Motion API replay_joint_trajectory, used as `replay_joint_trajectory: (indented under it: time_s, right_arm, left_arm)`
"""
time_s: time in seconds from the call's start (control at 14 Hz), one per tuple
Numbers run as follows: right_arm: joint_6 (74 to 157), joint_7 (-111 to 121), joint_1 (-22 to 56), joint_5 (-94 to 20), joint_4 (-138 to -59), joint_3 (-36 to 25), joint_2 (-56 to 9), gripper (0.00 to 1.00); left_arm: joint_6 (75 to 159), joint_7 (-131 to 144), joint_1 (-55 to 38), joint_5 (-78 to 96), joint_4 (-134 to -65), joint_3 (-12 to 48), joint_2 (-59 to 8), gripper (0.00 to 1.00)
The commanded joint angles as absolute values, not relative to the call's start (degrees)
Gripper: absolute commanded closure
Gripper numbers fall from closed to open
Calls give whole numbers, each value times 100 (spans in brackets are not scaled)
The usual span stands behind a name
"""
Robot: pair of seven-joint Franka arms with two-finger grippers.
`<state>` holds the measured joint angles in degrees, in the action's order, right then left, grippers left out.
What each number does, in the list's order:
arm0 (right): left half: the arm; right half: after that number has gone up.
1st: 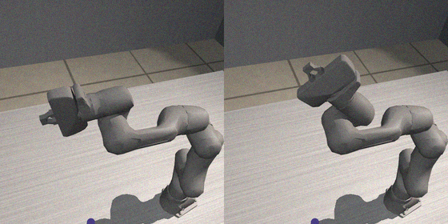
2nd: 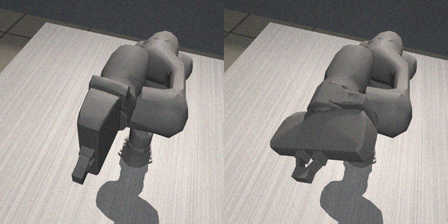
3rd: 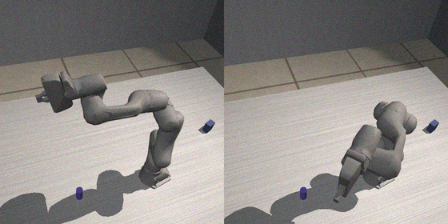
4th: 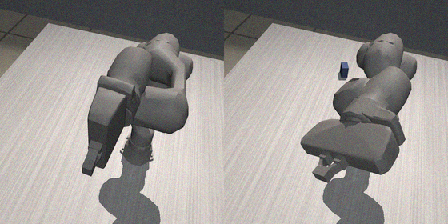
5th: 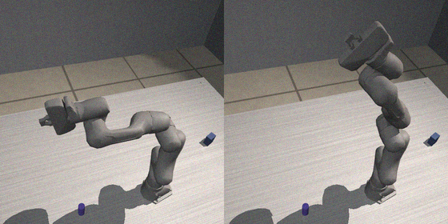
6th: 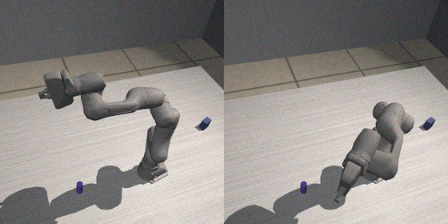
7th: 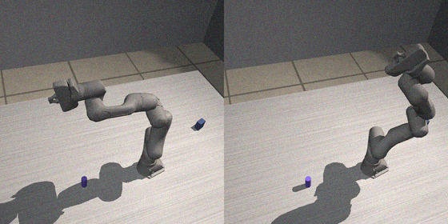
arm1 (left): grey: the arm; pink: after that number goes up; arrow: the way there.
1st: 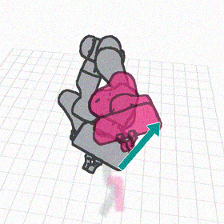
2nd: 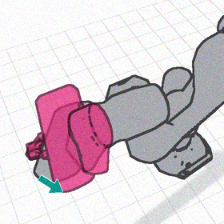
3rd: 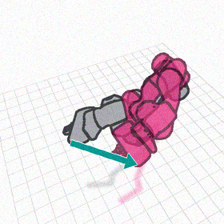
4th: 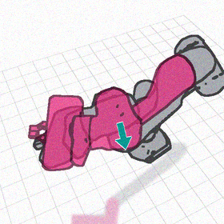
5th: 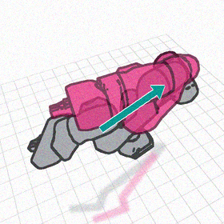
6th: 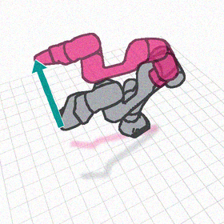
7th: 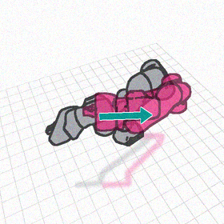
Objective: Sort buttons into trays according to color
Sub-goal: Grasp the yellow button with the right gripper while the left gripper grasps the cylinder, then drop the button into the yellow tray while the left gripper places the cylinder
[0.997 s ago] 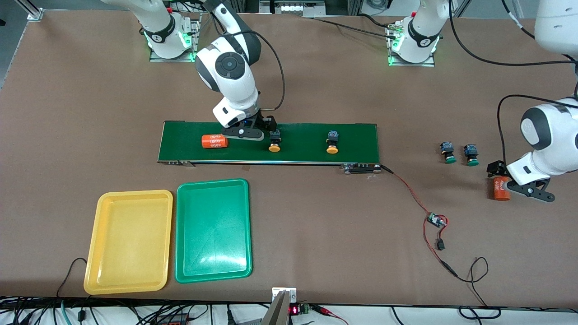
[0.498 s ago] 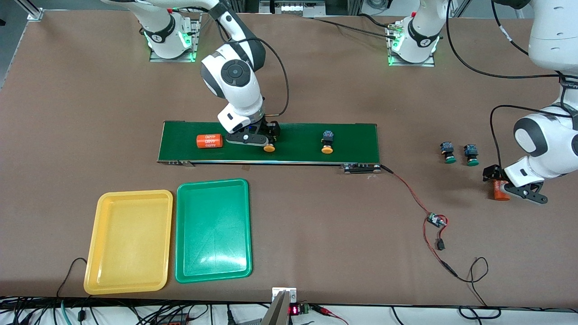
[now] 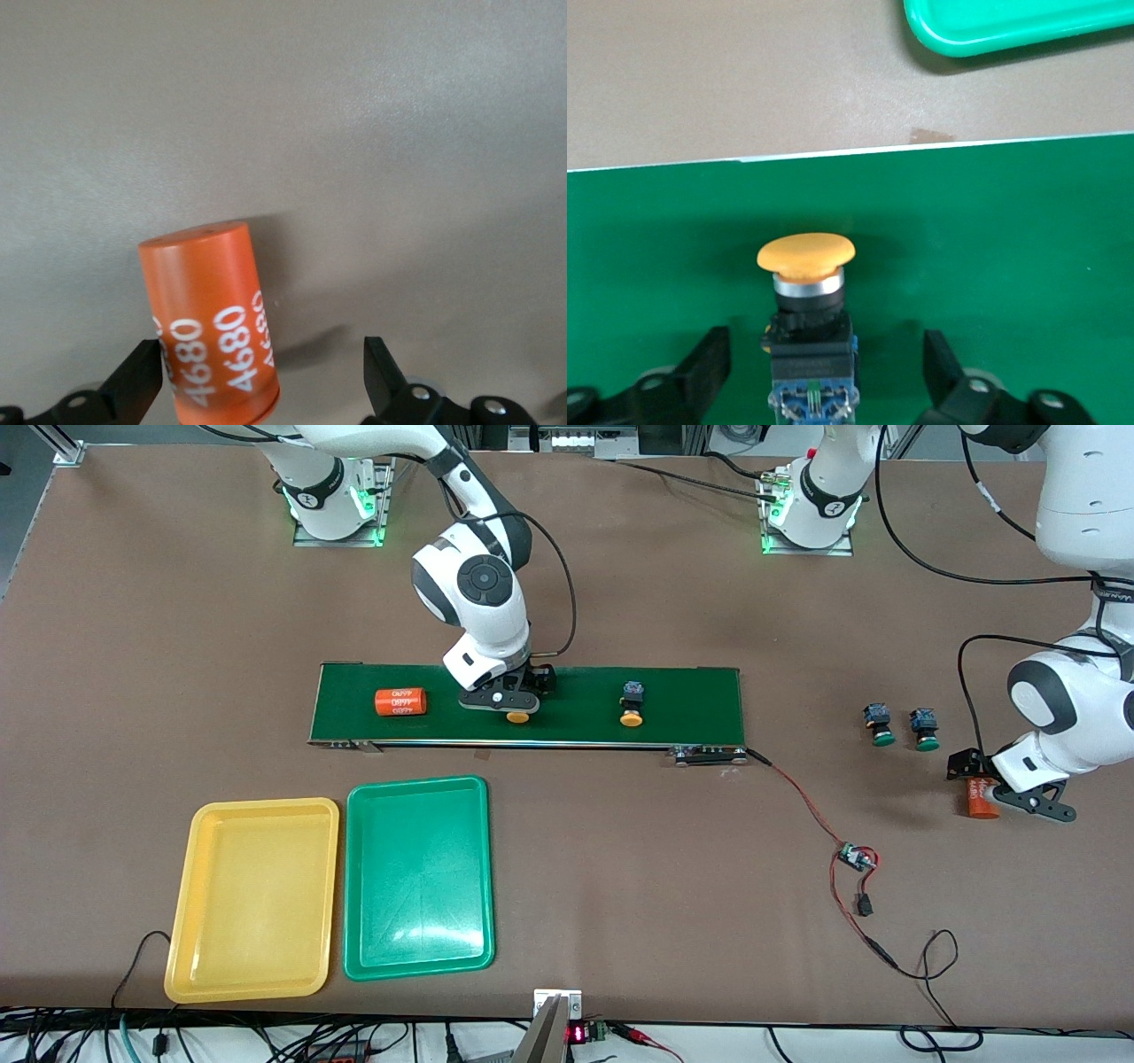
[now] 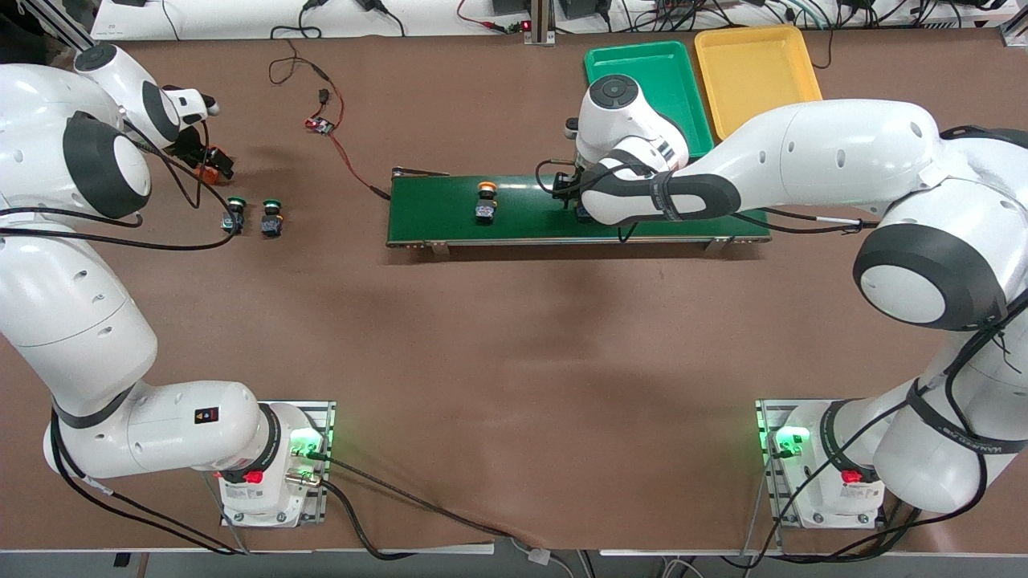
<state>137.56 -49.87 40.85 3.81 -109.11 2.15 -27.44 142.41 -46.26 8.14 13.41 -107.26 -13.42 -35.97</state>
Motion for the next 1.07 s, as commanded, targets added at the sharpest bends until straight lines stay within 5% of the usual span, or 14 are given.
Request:
replay_joint_trajectory:
  time_s: [0.0, 0.07, 0.21, 0.43, 0.71, 1.0]
  right_arm:
    - [13746, -5054, 4096, 580, -10802, 193, -2804, 50]
    - [13737, -5036, 4061, 589, -10802, 193, -2812, 65]
    - [13720, -5036, 4052, 589, -10811, 193, -2812, 86]
    - [13641, -4957, 3999, 589, -10802, 167, -2655, 96]
    - [12493, -3923, 3701, 589, -10539, -113, -2066, 95]
    - [11619, -3086, 3429, 580, -9757, -859, -2065, 95]
  left_arm:
    - [14221, -4781, 765, 1757, -10591, -1459, -3770, 6]
    - [14229, -4703, 739, 1767, -10591, -1459, -3797, 10]
    - [14212, -4702, 695, 1775, -10495, -1468, -3797, 56]
    - [14203, -4676, 694, 1784, -10468, -1468, -3753, 82]
    - [13583, -4728, 563, 1618, -10362, -1459, -3350, 81]
    - [11288, -4922, 396, 1556, -10345, -1284, -2901, 80]
